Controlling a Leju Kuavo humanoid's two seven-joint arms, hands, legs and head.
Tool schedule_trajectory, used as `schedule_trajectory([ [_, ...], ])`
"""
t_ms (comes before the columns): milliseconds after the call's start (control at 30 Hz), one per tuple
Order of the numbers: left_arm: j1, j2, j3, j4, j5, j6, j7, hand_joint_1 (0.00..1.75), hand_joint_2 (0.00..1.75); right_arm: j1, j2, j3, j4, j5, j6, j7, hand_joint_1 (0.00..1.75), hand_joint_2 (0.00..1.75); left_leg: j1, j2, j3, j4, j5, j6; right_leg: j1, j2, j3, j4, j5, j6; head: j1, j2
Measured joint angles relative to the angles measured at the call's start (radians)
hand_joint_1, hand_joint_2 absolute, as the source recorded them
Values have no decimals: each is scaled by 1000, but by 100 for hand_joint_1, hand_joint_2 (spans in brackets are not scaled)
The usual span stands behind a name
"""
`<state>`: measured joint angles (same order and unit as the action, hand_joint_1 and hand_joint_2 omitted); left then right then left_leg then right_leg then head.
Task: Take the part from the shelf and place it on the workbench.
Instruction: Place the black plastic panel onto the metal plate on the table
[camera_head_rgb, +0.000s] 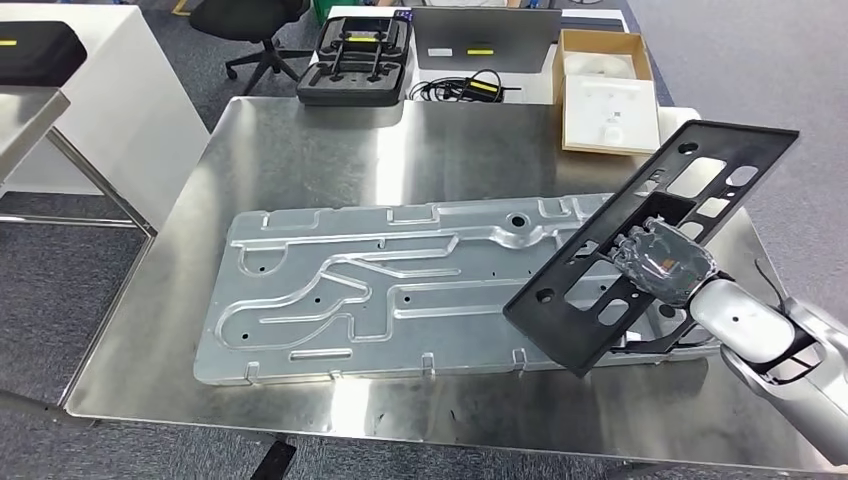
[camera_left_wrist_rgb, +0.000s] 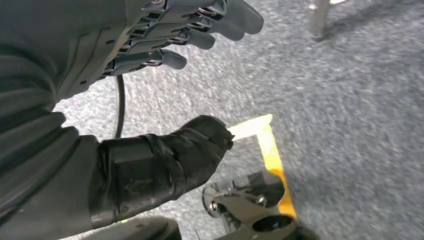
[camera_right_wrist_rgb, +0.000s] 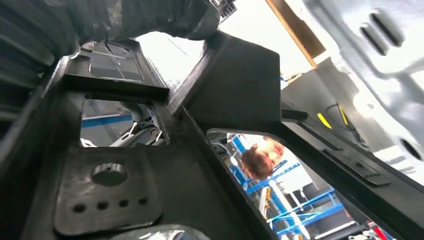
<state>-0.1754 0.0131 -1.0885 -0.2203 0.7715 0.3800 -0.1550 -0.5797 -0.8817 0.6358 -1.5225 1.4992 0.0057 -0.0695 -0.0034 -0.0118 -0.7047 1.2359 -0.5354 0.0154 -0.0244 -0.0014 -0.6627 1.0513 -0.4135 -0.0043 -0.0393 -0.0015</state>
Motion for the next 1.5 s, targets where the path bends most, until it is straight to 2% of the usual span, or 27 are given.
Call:
schedule_trajectory([
  [67,-3,0,0,0,-7,7,2,0,175,2,-2,-3,0,-2,0,2,175,175,-3,1,102,-141,17,8,1,0,-8,1,11,7,0,0],
  [100,-5,0,0,0,-10,9,3,0,175,3,-3,-4,0,-3,0,3,175,175,-5,1,129,-183,21,11,2,-1,-10,0,16,13,1,0],
  [167,-7,0,0,0,-17,11,4,0,175,5,-6,-8,0,-6,-1,6,175,175,-11,1,136,-205,28,19,1,-1,-10,-7,27,28,2,0],
  [233,-5,0,0,0,-27,16,6,0,175,12,-7,-9,1,-8,-3,9,87,87,-11,2,139,-217,46,33,-2,-1,-10,-13,33,42,2,0],
  [300,-4,0,0,0,-36,24,7,0,175,20,-9,-10,3,-10,-9,13,0,0,-8,4,141,-231,64,43,-3,-1,-30,32,-6,48,5,0],
  [400,-4,0,0,0,-45,43,8,0,175,30,-11,-14,10,-13,-22,17,0,0,-11,7,129,-233,76,49,-1,0,-95,214,-109,50,9,0],
  [433,-3,0,0,0,-46,50,8,0,175,37,-11,-15,13,-14,-25,18,0,0,-13,7,126,-232,77,50,0,0,-101,247,-119,49,8,0],
  [467,-2,0,0,0,-47,55,8,0,175,43,-11,-16,16,-14,-27,18,0,0,-14,6,124,-231,78,50,2,0,-90,244,-112,47,9,0],
  [533,-1,-1,0,0,-49,64,12,0,87,50,-12,-20,22,-15,-30,19,0,0,-14,6,122,-226,78,49,6,0,-16,132,-62,39,9,0],
  [600,-2,-2,0,0,-53,74,17,0,0,51,-15,-30,24,-15,-33,22,0,0,-18,6,118,-218,76,43,14,0,51,16,-33,28,8,0],
  [667,-3,-2,-1,0,-57,82,23,0,0,53,-18,-37,26,-17,-35,25,0,0,-20,6,114,-214,75,36,21,0,65,-16,-33,19,8,0],
  [767,-3,-1,-1,0,-59,84,29,0,0,59,-19,-40,29,-20,-41,27,0,0,-18,6,104,-195,60,19,13,-1,66,-25,-25,3,7,0],
  [800,-4,-1,-1,0,-59,83,31,0,0,60,-19,-42,30,-22,-43,28,0,0,-17,6,88,-162,38,12,10,-2,66,-28,-22,-2,6,0],
  [867,-3,-1,-1,0,-58,76,37,0,0,61,-19,-44,32,-24,-48,29,0,0,-8,6,35,-47,-24,-1,9,-3,65,-29,-20,-7,4,0],
  [900,-3,-1,-1,0,-58,72,40,0,0,63,-19,-45,33,-27,-54,31,0,0,-4,6,7,12,-46,-6,8,-3,63,-28,-20,-7,4,0],
  [933,-2,-1,-1,0,-58,68,42,0,0,66,-19,-45,35,-29,-62,34,0,0,0,6,-9,47,-53,-9,8,-3,62,-27,-20,-7,4,0],
  [967,-2,-1,-1,0,-57,64,44,0,0,70,-19,-46,36,-33,-72,39,0,0,4,6,-9,48,-42,-11,7,-3,62,-25,-20,-7,4,0],
  [1000,-2,-1,-1,0,-57,62,45,0,0,74,-19,-50,38,-39,-85,44,0,0,6,6,9,13,-15,-12,6,-3,61,-24,-21,-7,4,0],
  [1033,-3,-1,-1,0,-57,60,45,0,0,77,-18,-55,38,-46,-98,50,0,0,7,6,42,-50,19,-11,5,-3,61,-22,-21,-5,4,0],
  [1100,-6,-1,-1,0,-57,56,45,0,0,81,-16,-69,30,-58,-118,59,0,0,6,6,100,-168,62,-6,6,-2,59,-19,-21,2,4,0],
  [1133,-7,-1,-1,0,-57,54,44,0,0,83,-14,-76,21,-62,-124,64,0,0,4,5,114,-200,70,-2,6,-1,57,-19,-18,8,5,0],
  [1233,-8,-2,-1,0,-55,47,44,0,0,93,-4,-91,-18,-68,-141,81,0,0,2,4,113,-217,82,13,4,-1,52,-23,-11,26,5,0],
  [1300,-9,-4,-1,0,-53,41,43,0,0,101,7,-103,-51,-69,-157,97,0,0,3,5,110,-229,97,27,1,-1,41,6,-46,33,6,0],
  [1400,-12,-6,-1,0,-51,39,40,0,0,104,32,-123,-119,-72,-159,121,0,0,2,6,97,-232,111,39,0,0,-10,168,-162,38,6,0],
  [1433,-12,-7,-1,0,-51,38,39,0,0,105,43,-127,-144,-74,-158,129,0,0,1,6,90,-231,115,39,0,0,-20,215,-183,40,6,0],
  [1467,-12,-8,-1,0,-51,37,39,0,0,106,55,-130,-169,-76,-158,137,0,0,0,6,83,-229,119,39,-1,-1,-16,233,-184,41,6,0],
  [1500,-12,-10,-1,0,-51,36,38,0,0,107,67,-133,-193,-78,-161,146,0,0,0,6,75,-226,124,38,-1,-1,7,212,-169,42,6,0],
])
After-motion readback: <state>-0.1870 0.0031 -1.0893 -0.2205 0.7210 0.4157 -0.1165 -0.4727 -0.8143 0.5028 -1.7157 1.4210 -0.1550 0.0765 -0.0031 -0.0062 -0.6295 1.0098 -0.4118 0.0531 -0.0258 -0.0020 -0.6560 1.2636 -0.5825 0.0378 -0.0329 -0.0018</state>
